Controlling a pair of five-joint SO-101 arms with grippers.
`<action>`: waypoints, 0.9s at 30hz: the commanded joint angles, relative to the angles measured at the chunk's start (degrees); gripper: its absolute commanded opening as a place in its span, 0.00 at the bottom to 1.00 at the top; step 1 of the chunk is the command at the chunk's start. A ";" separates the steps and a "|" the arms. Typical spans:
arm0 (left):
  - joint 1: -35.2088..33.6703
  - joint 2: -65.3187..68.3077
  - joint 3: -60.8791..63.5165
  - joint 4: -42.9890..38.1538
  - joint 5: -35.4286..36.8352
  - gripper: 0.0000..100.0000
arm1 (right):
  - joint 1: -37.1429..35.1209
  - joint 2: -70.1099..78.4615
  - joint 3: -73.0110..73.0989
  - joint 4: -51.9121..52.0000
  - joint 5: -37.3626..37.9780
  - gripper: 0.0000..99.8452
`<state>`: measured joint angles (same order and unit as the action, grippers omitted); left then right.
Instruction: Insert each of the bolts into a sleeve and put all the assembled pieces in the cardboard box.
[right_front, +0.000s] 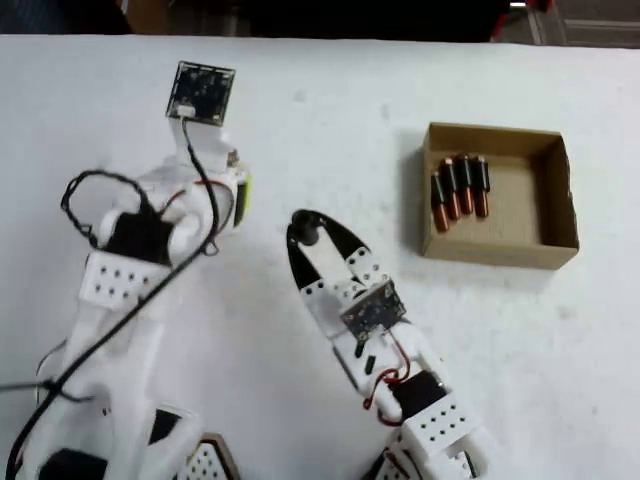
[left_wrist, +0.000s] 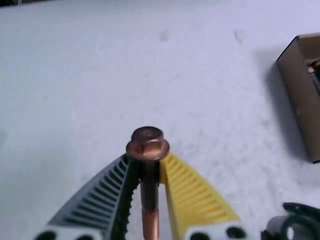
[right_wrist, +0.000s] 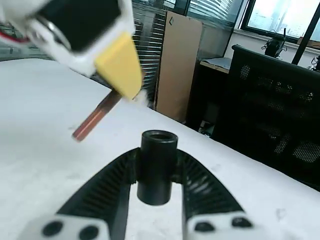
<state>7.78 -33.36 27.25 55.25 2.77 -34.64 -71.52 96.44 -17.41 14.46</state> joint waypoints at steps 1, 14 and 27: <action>2.33 -8.66 -2.64 -5.19 0.70 0.02 | 0.92 -1.10 0.53 -1.54 -0.35 0.02; 11.21 -23.34 11.25 -21.10 0.70 0.02 | 0.84 -1.01 0.53 0.57 -0.26 0.02; 12.97 -34.07 25.58 -31.38 10.02 0.02 | 0.66 -1.01 0.53 0.57 -0.26 0.02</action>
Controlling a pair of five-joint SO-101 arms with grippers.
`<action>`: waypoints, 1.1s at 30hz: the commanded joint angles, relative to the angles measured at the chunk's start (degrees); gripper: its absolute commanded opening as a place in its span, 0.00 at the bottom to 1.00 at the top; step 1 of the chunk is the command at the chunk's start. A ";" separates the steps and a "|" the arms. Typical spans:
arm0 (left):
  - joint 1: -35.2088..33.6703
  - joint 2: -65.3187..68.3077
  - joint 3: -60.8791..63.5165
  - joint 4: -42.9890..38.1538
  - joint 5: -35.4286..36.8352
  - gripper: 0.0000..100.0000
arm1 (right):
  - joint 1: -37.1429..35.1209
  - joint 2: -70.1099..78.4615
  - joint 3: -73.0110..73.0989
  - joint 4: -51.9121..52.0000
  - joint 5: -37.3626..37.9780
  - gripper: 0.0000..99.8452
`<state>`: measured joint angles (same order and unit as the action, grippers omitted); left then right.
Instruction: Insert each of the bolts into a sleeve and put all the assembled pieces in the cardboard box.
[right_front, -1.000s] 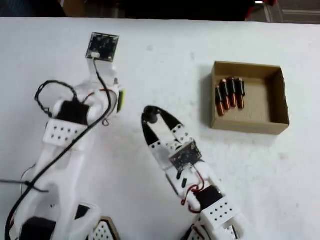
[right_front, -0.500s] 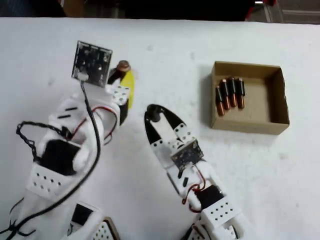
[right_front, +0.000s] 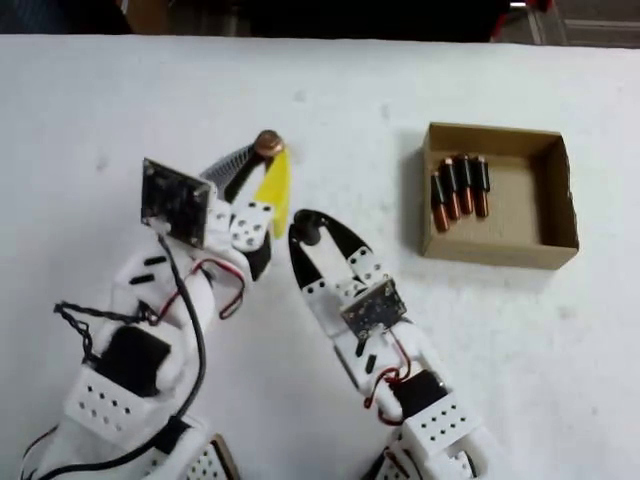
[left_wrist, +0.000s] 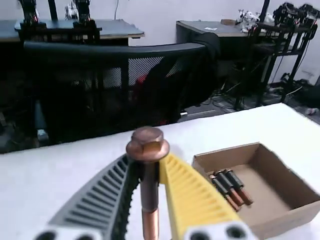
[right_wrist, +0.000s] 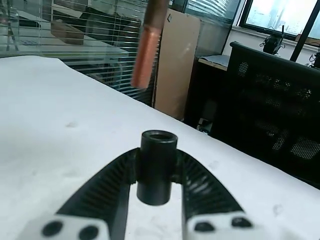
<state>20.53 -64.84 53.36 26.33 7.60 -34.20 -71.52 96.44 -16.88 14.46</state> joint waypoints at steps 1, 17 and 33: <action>0.22 -2.86 -0.53 -2.46 6.07 0.02 | 0.22 -1.01 0.53 0.04 -0.26 0.02; 0.40 -3.21 5.45 -8.09 10.90 0.02 | 0.40 -1.01 0.53 0.04 -0.09 0.02; 4.88 -3.30 9.49 -15.03 10.64 0.02 | 0.40 -1.01 0.53 0.04 0.00 0.02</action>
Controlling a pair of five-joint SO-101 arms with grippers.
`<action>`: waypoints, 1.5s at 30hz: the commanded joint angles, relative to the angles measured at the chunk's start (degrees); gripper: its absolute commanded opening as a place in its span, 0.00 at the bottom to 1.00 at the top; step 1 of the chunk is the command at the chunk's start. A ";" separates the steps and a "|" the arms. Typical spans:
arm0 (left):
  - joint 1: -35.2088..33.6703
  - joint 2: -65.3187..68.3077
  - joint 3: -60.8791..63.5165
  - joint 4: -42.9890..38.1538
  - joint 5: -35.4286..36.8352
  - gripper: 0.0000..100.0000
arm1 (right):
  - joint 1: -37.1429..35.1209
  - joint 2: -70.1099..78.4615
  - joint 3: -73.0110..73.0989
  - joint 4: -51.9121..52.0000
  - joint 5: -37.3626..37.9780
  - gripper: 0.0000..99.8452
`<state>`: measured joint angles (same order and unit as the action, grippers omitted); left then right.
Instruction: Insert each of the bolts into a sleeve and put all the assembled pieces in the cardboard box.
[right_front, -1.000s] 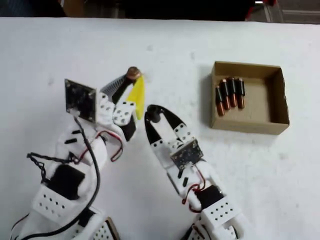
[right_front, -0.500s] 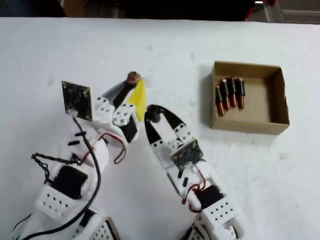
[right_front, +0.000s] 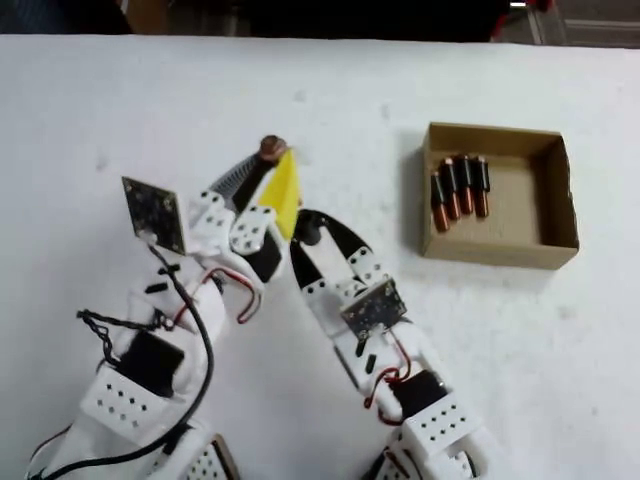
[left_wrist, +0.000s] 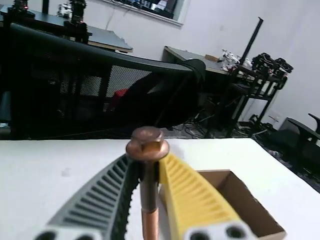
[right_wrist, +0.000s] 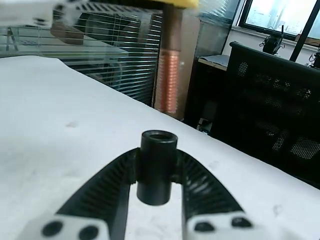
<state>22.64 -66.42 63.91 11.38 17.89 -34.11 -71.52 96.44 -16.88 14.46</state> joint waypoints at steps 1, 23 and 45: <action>3.21 -1.71 -1.58 0.88 0.35 0.02 | 0.31 -1.01 0.53 0.04 0.00 0.02; 1.71 -1.71 -2.81 3.78 -2.11 0.02 | 0.40 -1.01 0.53 0.04 0.00 0.02; 1.01 -1.71 -2.55 8.44 -1.76 0.02 | 0.40 -1.01 0.53 0.04 0.00 0.02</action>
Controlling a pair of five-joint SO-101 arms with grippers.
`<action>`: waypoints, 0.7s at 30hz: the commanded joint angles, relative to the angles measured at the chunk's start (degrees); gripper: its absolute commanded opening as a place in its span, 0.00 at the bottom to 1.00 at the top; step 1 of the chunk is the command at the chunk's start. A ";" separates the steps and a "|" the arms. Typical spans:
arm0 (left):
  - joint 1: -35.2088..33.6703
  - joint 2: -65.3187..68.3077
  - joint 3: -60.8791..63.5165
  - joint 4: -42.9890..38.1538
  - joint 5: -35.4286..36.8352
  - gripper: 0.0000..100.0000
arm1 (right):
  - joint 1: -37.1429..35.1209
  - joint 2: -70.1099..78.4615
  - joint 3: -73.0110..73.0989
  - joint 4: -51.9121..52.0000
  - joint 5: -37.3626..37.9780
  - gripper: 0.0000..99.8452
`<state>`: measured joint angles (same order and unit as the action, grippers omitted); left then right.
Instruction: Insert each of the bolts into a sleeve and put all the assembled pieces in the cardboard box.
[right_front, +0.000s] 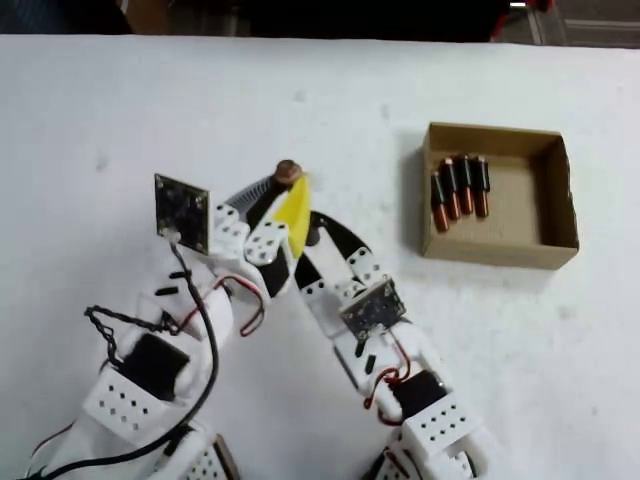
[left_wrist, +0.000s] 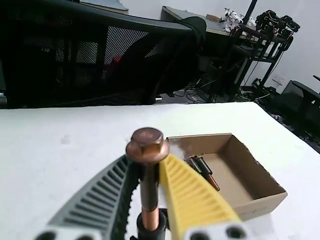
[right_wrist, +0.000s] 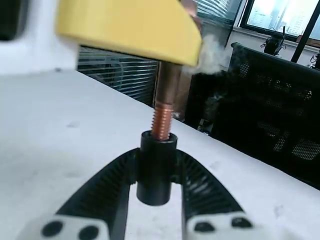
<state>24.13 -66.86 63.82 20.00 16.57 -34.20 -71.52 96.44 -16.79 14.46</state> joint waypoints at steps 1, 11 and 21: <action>-0.48 -1.27 -2.37 -0.18 -0.53 0.02 | 0.48 -1.01 0.53 -0.04 0.00 0.02; -0.40 -1.27 2.99 -0.62 -0.79 0.02 | 0.48 -1.01 0.53 -0.04 0.00 0.02; -0.40 -1.27 5.89 -0.53 -0.79 0.02 | 0.48 -1.01 0.53 -0.04 0.00 0.02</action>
<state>24.48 -67.12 69.98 19.91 16.57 -34.20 -71.52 96.44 -16.79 14.37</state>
